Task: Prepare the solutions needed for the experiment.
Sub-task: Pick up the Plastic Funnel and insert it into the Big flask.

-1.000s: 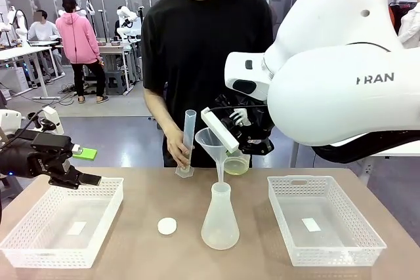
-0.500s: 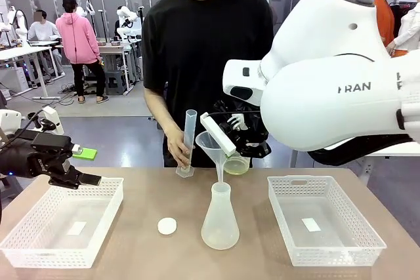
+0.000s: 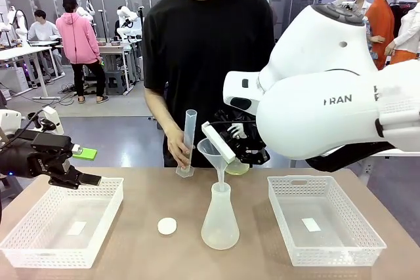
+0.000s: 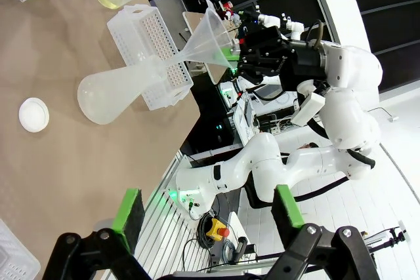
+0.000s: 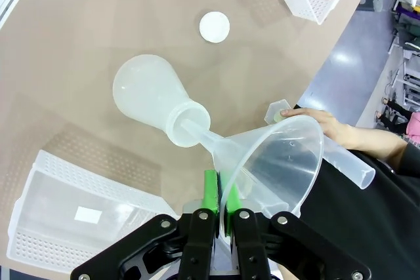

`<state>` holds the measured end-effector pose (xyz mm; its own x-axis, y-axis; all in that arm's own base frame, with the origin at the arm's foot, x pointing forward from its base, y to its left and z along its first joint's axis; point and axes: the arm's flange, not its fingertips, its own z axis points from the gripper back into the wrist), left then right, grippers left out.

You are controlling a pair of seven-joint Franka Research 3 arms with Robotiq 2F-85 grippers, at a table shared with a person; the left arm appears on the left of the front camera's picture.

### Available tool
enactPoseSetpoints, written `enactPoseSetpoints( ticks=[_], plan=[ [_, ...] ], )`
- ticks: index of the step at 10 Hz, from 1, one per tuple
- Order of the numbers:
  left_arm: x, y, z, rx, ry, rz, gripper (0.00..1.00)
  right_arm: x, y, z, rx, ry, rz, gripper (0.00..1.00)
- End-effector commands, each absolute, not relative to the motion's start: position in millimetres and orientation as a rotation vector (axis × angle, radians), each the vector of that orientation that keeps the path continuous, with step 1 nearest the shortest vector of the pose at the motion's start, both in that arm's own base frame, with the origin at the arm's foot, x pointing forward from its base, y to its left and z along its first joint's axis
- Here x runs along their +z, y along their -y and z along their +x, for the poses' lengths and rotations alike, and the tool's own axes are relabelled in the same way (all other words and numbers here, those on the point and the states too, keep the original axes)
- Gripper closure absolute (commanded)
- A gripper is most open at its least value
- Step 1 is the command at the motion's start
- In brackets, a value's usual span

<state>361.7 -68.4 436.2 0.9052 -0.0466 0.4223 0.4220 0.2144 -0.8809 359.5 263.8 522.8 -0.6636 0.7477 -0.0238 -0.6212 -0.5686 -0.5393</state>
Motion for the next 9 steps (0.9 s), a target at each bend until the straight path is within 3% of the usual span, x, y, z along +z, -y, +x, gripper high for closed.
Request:
enactPoseSetpoints(
  ticks=[1, 9],
  plan=[
    [434.7, 67.8, 360.2, -0.357, 0.343, -1.326, 0.00, 506.9, -258.8, 365.9, 2.254, 0.690, -0.276, 0.96],
    [434.7, 67.8, 360.2, -0.357, 0.343, -1.326, 0.00, 462.3, -251.1, 366.8, 2.281, 0.725, -0.224, 0.96]
  ],
)
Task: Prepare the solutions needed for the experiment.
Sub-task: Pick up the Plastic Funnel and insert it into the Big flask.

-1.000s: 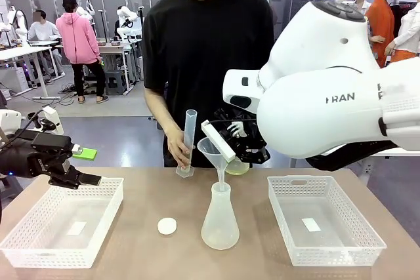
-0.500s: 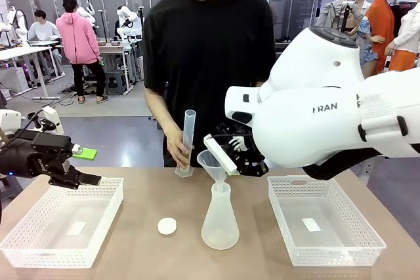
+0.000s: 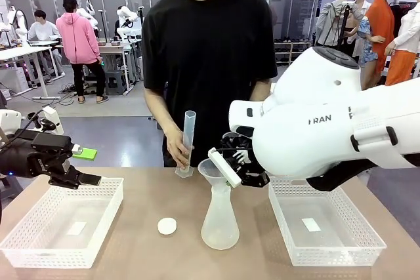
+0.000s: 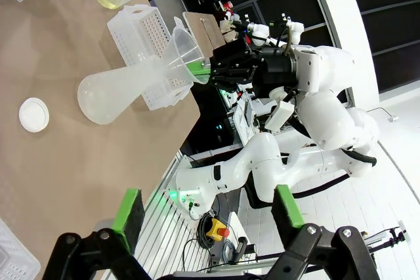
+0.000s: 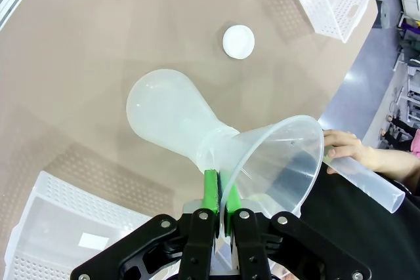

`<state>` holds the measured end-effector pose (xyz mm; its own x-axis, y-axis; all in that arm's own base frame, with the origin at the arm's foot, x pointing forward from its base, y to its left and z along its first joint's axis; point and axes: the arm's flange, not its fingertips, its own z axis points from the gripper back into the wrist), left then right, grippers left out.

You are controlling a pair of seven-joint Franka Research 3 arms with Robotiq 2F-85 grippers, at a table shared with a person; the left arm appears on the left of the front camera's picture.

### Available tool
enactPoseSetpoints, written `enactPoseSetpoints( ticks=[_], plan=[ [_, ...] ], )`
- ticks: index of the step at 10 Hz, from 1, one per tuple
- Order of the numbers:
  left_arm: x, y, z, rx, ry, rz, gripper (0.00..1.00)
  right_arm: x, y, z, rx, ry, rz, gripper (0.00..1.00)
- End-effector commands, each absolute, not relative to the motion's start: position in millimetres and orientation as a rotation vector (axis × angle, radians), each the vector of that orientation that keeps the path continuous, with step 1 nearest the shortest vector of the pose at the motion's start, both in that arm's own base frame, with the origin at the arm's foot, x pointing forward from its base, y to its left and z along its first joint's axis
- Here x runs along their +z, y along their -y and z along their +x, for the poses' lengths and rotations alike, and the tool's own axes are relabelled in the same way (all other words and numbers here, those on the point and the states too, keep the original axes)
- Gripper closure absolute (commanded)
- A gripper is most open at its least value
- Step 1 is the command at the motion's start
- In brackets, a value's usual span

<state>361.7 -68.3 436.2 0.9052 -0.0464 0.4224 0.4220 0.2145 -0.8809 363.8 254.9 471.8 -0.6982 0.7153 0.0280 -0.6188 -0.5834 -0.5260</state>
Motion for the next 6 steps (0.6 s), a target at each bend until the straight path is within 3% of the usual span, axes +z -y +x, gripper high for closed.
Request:
enactPoseSetpoints(
  ticks=[1, 4, 6],
  plan=[
    [434.7, 67.8, 360.2, -0.357, 0.343, -1.326, 0.00, 460.9, -250.4, 367.2, 2.279, 0.729, -0.229, 0.89],
    [434.7, 67.8, 360.2, -0.357, 0.343, -1.326, 0.00, 456.6, -249.0, 369.1, 2.276, 0.716, -0.235, 0.57],
    [434.7, 67.8, 360.2, -0.357, 0.343, -1.326, 0.00, 456.0, -249.5, 370.4, 2.265, 0.628, -0.227, 0.50]
  ],
)
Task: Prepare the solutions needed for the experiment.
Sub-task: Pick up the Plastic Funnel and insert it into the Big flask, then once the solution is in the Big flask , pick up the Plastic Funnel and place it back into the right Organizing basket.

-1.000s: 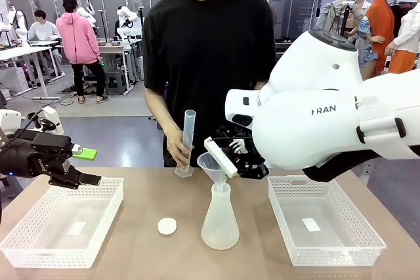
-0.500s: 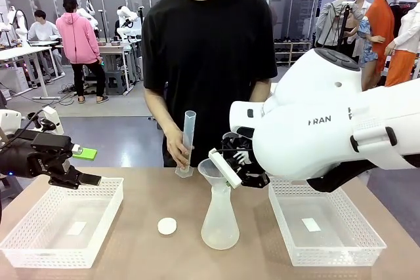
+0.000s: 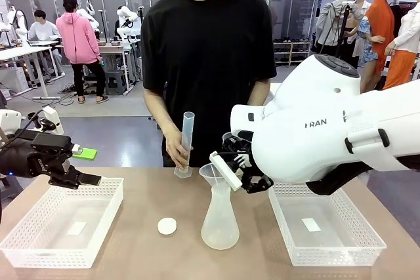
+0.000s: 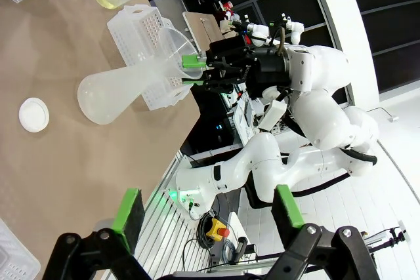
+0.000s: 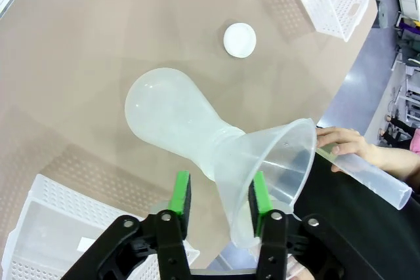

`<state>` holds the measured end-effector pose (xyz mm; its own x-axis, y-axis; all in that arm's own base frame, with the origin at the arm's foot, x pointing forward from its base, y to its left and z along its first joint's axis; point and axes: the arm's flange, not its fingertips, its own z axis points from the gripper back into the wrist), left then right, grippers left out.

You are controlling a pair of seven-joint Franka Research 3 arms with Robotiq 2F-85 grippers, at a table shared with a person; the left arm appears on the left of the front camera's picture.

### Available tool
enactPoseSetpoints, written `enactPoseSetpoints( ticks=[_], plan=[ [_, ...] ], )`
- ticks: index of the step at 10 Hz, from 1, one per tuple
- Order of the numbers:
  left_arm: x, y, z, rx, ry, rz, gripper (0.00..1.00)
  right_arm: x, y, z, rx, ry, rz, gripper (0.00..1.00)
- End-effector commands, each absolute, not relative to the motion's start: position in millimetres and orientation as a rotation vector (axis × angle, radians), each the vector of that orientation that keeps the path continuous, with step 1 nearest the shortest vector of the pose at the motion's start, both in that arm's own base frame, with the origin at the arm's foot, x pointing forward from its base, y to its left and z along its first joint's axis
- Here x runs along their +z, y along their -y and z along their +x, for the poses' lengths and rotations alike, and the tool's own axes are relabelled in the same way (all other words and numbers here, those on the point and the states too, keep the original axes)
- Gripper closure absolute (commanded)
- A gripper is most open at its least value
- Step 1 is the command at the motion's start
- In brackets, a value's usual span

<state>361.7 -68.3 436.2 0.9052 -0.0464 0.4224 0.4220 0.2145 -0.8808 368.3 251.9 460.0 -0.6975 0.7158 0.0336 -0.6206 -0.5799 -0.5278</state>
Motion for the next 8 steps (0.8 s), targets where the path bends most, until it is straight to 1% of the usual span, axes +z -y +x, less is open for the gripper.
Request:
enactPoseSetpoints(
  ticks=[1, 8],
  plan=[
    [434.7, 67.8, 360.2, -0.357, 0.343, -1.326, 0.00, 463.1, -252.8, 367.4, 2.258, 0.676, -0.241, 0.50],
    [434.7, 67.8, 360.2, -0.357, 0.343, -1.326, 0.00, 463.1, -252.8, 367.4, 2.258, 0.676, -0.241, 0.50]
  ],
)
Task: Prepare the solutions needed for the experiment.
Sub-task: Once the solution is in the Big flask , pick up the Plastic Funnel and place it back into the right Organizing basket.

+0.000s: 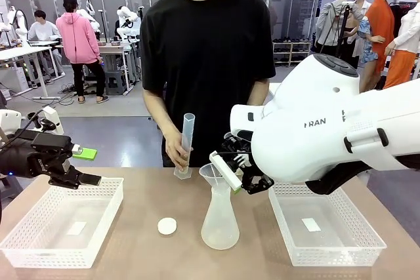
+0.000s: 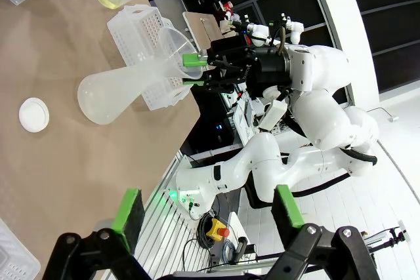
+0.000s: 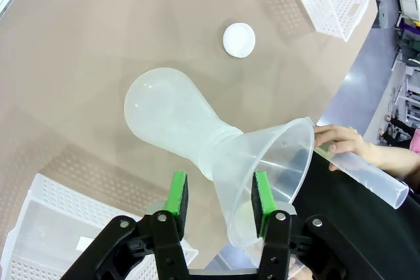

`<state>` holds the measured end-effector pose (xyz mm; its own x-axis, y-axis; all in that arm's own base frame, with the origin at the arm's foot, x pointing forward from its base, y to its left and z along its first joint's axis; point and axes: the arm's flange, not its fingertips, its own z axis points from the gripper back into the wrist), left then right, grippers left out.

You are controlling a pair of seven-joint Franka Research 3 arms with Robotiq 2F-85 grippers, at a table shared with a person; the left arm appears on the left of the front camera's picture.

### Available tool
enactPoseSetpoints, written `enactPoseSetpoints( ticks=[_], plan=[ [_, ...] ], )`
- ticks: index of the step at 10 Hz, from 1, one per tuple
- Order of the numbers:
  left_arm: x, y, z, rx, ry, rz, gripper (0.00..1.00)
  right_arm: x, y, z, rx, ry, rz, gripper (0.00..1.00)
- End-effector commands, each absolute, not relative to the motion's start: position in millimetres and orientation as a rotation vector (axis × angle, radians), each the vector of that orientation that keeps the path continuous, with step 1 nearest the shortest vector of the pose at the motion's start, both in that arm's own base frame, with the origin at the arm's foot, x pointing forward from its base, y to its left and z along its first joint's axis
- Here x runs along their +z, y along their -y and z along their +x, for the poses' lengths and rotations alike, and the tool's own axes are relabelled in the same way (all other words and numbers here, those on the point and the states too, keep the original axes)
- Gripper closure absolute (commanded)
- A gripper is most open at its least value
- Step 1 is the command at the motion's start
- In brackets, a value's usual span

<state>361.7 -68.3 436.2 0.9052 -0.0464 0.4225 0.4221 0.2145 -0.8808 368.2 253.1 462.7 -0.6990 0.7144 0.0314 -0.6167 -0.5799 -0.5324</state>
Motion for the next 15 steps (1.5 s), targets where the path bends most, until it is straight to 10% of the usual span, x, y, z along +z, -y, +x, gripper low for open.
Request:
enactPoseSetpoints(
  ticks=[1, 12, 15],
  plan=[
    [434.7, 67.8, 360.2, -0.357, 0.343, -1.326, 0.00, 463.1, -252.8, 367.4, 2.258, 0.676, -0.241, 0.50],
    [434.7, 67.8, 360.2, -0.357, 0.343, -1.326, 0.00, 553.4, -243.2, 306.2, 2.225, 0.696, -0.390, 0.49],
    [434.7, 67.8, 360.2, -0.357, 0.343, -1.326, 0.00, 589.6, -180.1, 302.7, 1.843, 0.688, -0.217, 0.49]
  ],
)
